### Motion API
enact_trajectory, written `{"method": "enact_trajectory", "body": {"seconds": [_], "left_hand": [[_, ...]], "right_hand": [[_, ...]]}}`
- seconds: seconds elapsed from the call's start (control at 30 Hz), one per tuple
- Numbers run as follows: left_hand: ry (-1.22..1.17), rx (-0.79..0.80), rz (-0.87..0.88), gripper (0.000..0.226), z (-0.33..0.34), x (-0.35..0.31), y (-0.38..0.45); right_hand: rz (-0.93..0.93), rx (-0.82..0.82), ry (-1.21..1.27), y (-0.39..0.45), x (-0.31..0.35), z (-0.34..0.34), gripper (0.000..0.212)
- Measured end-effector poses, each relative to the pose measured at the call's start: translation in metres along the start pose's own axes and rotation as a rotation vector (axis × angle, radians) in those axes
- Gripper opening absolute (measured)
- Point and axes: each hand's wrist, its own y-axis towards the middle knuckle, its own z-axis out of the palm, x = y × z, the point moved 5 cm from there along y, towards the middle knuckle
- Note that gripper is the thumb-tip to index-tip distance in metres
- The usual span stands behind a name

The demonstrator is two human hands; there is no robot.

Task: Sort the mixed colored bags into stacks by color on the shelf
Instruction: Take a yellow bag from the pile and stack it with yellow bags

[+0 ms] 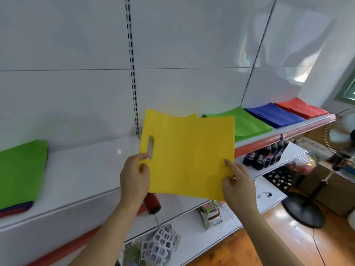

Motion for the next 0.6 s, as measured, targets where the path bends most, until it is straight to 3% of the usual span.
{"method": "enact_trajectory", "body": {"seconds": [0.23,0.6], "left_hand": [[0.095,0.061,0.029,0.034,0.071,-0.018,0.011],[0.165,-0.088,-0.054,0.034,0.119,-0.006,0.071]], "right_hand": [[0.056,-0.088,-0.026,0.059,-0.06,-0.019,0.039],[-0.134,0.085,-0.128,0.19,-0.053,0.035,0.046]]}}
